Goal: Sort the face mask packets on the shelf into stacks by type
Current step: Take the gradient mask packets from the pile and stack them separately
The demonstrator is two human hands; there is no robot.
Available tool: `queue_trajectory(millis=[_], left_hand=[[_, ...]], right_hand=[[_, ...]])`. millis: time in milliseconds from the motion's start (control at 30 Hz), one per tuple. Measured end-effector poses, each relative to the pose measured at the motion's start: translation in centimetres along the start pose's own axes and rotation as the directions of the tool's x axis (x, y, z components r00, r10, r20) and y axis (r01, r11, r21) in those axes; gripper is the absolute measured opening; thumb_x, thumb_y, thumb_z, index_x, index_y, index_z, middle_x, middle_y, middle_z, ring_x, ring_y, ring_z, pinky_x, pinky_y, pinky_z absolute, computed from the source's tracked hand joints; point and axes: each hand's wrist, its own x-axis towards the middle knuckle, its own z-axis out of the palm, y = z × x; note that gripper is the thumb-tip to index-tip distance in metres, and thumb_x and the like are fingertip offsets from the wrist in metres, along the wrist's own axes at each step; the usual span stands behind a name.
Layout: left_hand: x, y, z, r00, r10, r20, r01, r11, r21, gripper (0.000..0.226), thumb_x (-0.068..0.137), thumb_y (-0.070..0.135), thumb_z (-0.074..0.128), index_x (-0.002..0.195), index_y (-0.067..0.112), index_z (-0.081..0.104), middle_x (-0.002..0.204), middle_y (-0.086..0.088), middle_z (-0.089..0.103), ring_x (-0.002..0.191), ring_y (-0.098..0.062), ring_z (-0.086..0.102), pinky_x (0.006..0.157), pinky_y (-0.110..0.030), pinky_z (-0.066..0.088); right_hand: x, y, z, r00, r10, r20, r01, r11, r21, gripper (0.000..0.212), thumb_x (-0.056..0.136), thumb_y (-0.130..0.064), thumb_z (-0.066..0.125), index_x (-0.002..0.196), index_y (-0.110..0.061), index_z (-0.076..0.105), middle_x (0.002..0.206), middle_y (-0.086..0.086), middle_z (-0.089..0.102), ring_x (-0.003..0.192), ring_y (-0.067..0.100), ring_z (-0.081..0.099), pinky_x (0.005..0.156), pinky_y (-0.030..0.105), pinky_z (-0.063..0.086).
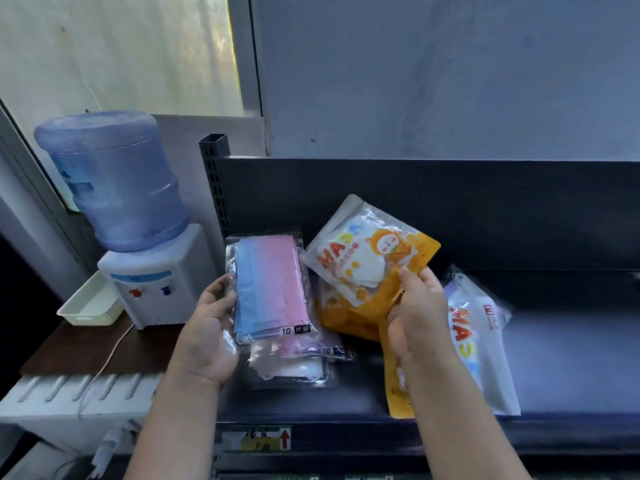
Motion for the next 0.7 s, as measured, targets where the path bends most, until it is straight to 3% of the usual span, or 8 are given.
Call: queue_trajectory(millis=[133,233,367,533,700], left_hand=[[-1.3,-2.3,2.9,0.997,-0.041,0.065,0.041,0.999,0.007,0.027,0.108,0.015,0.043,0.124,0.023,0.064,0.129,-0.016,0.071,0.116,-0.036,0.068,0.07,-0.05,0.064],[-2.4,-4.5,5.8,0.991,-0.044,0.123,0.036,0.997,0.069,0.028,0.109,0.017,0.041,0.125,0.021,0.064,0.118,-0.013,0.076,0.102,-0.033,0.074,0.071,-0.053,0.063],[-4.0,-8.5,10.5,0.993,-0.045,0.107,0.026,0.984,0.176,0.024,0.108,0.018,0.045,0.114,0.019,0.068,0.112,-0.012,0.078,0.086,-0.027,0.078,0.087,-0.053,0.055],[-6.5,-14.6,17.1,0.987,-0.091,0.133,0.064,0.978,0.2,0.029,0.106,0.013,0.047,0.129,0.009,0.063,0.115,-0.018,0.076,0.09,-0.03,0.078,0.068,-0.046,0.064],[-10.4,-22.3,24.0,0.981,-0.129,0.143,0.097,0.973,0.211,0.028,0.106,0.005,0.043,0.128,0.004,0.06,0.117,-0.025,0.074,0.092,-0.036,0.076,0.068,-0.047,0.065]], right_hand=[[0.2,-1.9,-3.4,0.998,0.001,-0.06,0.006,0.993,0.12,0.025,0.111,-0.011,0.049,0.129,-0.012,0.067,0.118,0.014,0.079,0.106,0.032,0.078,0.095,0.055,0.062],[0.5,-3.4,-6.5,0.996,-0.015,-0.09,0.027,0.991,0.132,0.023,0.11,-0.01,0.05,0.123,-0.011,0.068,0.12,0.017,0.078,0.109,0.035,0.077,0.098,0.059,0.06],[1.2,-6.7,-11.7,0.991,-0.024,-0.134,0.043,0.989,0.142,0.02,0.108,-0.006,0.051,0.119,-0.012,0.067,0.121,0.019,0.077,0.11,0.036,0.076,0.096,0.057,0.06],[2.3,-11.6,-19.4,0.987,-0.073,-0.145,0.082,0.995,0.058,0.025,0.107,-0.004,0.053,0.122,-0.02,0.066,0.12,0.011,0.078,0.109,0.03,0.077,0.095,0.051,0.062],[4.1,-16.6,-28.1,0.98,-0.122,-0.155,0.116,0.992,-0.047,0.027,0.108,-0.006,0.052,0.117,-0.023,0.071,0.113,0.005,0.08,0.106,0.024,0.077,0.084,0.04,0.063]])
